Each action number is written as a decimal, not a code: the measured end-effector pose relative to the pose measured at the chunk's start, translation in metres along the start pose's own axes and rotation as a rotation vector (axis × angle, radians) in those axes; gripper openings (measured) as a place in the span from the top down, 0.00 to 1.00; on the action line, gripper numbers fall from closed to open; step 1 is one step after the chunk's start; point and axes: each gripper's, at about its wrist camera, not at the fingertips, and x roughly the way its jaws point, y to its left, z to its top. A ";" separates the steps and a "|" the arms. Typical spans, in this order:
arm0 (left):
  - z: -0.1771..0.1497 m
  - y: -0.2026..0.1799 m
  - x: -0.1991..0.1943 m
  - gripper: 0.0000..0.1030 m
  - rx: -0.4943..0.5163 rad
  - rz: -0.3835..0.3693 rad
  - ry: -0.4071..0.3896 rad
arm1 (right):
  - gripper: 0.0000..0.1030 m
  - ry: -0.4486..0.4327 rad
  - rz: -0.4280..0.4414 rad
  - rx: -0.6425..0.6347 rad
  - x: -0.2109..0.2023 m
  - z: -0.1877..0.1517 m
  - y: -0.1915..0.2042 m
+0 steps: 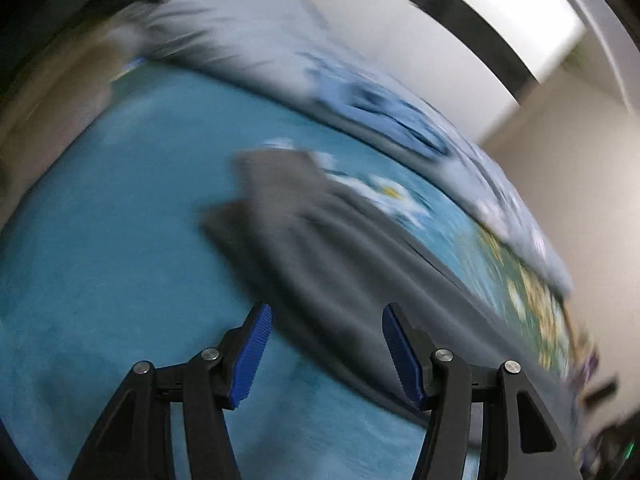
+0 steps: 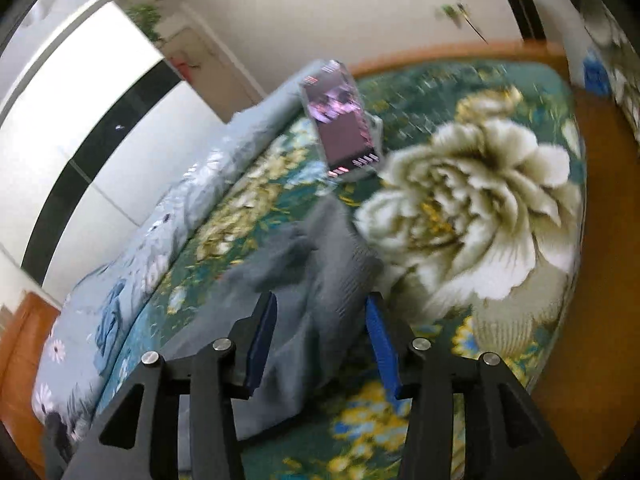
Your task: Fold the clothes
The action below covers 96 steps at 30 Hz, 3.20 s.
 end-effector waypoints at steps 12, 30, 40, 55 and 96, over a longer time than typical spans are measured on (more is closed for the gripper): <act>0.015 0.044 0.027 0.42 -0.196 -0.122 -0.063 | 0.50 0.110 0.169 -0.257 0.007 -0.062 0.109; 0.023 -0.149 -0.045 0.83 0.351 -0.409 -0.227 | 0.50 0.186 0.213 -0.146 0.035 -0.094 0.083; -0.009 -0.195 -0.022 0.86 0.456 -0.377 -0.143 | 0.50 0.189 0.235 -0.113 0.027 -0.100 0.069; -0.036 -0.177 0.047 0.37 0.771 -0.150 0.054 | 0.50 0.243 0.227 -0.099 0.050 -0.111 0.070; -0.057 -0.194 0.104 0.38 0.826 0.132 0.090 | 0.50 0.252 0.277 -0.030 0.043 -0.121 0.062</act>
